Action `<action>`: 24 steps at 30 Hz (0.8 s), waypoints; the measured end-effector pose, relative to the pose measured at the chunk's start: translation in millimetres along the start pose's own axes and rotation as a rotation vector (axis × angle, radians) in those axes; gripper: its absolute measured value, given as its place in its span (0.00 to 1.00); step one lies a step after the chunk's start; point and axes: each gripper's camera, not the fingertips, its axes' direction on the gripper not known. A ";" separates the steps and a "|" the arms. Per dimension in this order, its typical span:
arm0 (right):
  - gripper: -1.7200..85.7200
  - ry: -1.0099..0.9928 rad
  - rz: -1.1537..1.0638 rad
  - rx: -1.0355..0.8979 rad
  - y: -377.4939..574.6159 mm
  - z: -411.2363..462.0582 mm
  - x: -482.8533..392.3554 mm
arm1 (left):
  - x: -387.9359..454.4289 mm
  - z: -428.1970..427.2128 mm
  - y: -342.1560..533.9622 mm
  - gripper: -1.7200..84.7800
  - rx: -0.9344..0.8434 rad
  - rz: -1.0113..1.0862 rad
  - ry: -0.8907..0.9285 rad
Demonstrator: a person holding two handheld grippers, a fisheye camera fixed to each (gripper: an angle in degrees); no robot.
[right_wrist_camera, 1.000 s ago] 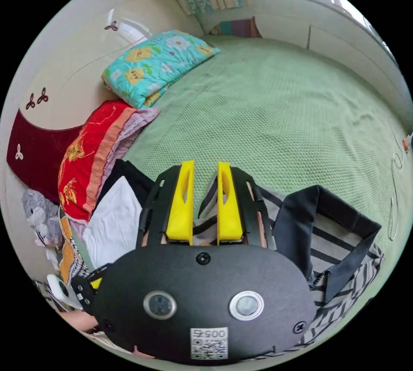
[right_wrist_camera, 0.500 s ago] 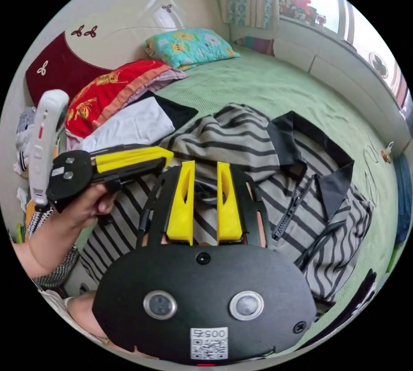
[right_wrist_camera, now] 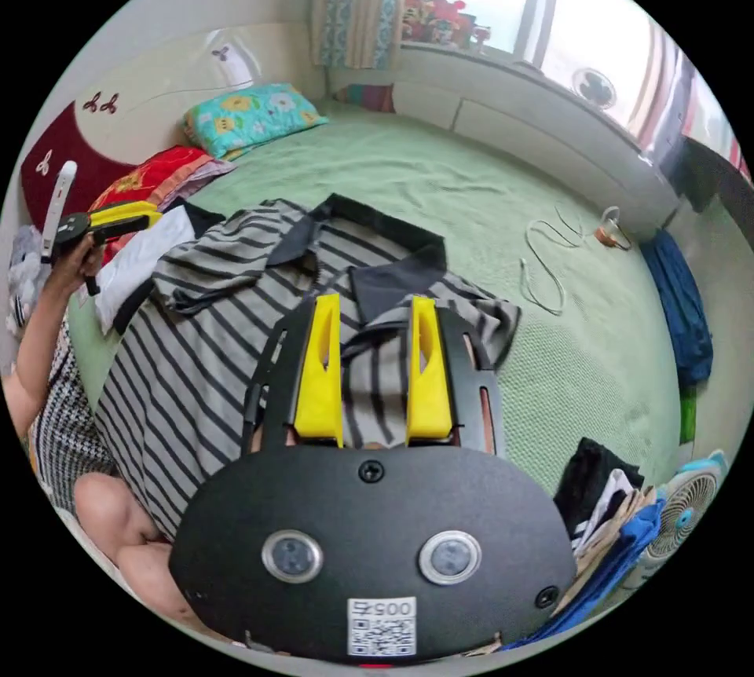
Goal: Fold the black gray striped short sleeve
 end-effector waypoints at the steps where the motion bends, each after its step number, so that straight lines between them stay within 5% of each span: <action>1: 0.16 0.017 0.017 -0.009 -1.2 2.9 10.8 | 3.7 13.5 -18.0 0.14 -0.016 0.028 0.011; 11: 0.18 0.000 0.185 -0.131 -16.5 67.3 119.4 | 5.4 183.6 -124.8 0.18 -0.236 0.042 0.126; 24: 0.17 -0.158 0.258 -0.124 23.0 90.5 174.3 | -23.9 229.4 -132.0 0.14 -0.269 -0.064 0.301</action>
